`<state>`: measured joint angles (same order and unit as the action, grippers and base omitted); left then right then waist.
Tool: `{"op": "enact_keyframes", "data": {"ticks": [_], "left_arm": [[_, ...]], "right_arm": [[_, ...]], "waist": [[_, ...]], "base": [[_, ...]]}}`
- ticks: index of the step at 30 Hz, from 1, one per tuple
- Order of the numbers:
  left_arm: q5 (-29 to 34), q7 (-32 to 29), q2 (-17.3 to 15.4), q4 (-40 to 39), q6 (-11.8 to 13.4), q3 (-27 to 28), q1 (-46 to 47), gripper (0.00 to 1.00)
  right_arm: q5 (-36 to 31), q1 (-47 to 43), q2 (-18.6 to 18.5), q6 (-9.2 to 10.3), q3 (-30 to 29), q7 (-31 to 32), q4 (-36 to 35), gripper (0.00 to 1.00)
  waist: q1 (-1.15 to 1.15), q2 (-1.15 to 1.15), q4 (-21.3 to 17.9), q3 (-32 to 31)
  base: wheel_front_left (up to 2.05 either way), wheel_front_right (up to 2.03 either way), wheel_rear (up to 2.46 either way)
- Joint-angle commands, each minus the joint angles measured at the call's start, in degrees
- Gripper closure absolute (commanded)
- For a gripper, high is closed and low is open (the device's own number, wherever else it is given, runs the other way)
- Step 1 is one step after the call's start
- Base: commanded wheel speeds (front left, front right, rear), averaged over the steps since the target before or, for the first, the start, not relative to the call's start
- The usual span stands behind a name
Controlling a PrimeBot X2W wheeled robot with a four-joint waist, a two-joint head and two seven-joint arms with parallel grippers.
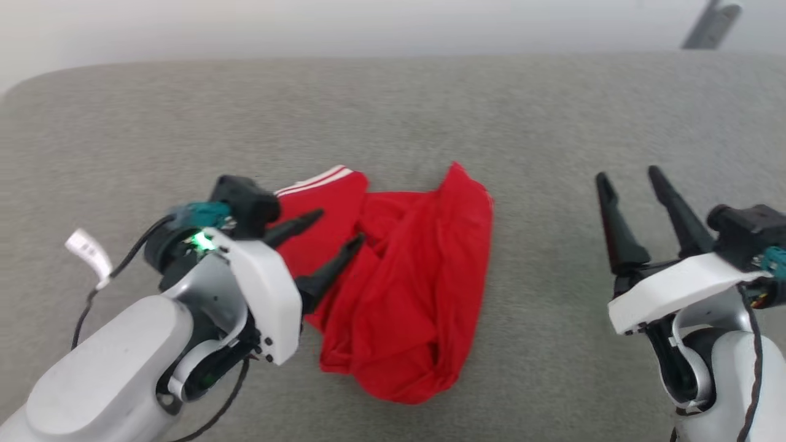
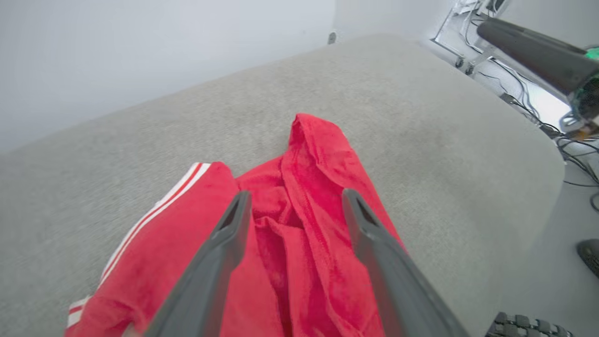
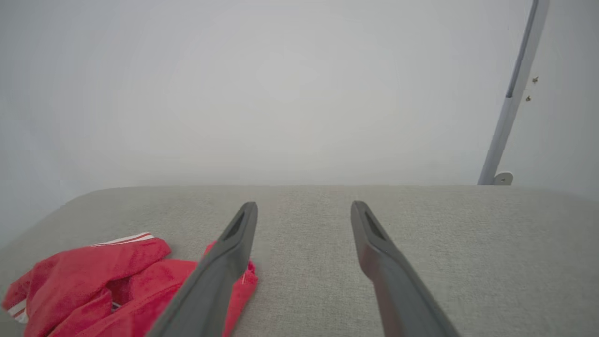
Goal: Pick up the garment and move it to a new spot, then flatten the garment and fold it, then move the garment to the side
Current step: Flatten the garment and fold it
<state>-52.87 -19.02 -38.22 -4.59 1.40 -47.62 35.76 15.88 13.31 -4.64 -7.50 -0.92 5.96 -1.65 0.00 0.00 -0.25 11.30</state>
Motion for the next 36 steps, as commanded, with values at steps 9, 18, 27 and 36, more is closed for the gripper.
{"op": "enact_keyframes", "data": {"ticks": [9,18,27,36], "left_arm": [[6.1,17.2,-1.2,4.8,5.0,4.6,-6.4,0.00],[6.4,28.9,-0.7,8.4,9.0,8.6,-12.3,0.00],[6.7,33.9,1.5,9.5,11.6,13.2,-18.5,0.00],[10.1,34.3,6.3,9.0,10.8,20.1,-23.9,0.00]], "right_arm": [[1.4,1.5,-3.1,0.02,3.8,3.4,1.0,0.00],[2.5,3.5,-5.8,0.02,7.4,5.8,3.3,0.00],[3.5,7.3,-10.2,0.02,9.3,12.4,8.5,0.00],[5.5,11.9,-16.6,0.03,11.7,25.3,18.2,0.00]], "waist": [[0.00,0.00,8.2,-1.7],[0.00,0.00,12.3,-1.4],[0.00,0.00,15.9,-1.2],[0.00,0.00,19.4,-0.1]], "base": [[0.00,0.00,0.00],[0.00,0.00,0.00],[0.00,0.00,0.00],[0.00,0.00,0.00]]}}
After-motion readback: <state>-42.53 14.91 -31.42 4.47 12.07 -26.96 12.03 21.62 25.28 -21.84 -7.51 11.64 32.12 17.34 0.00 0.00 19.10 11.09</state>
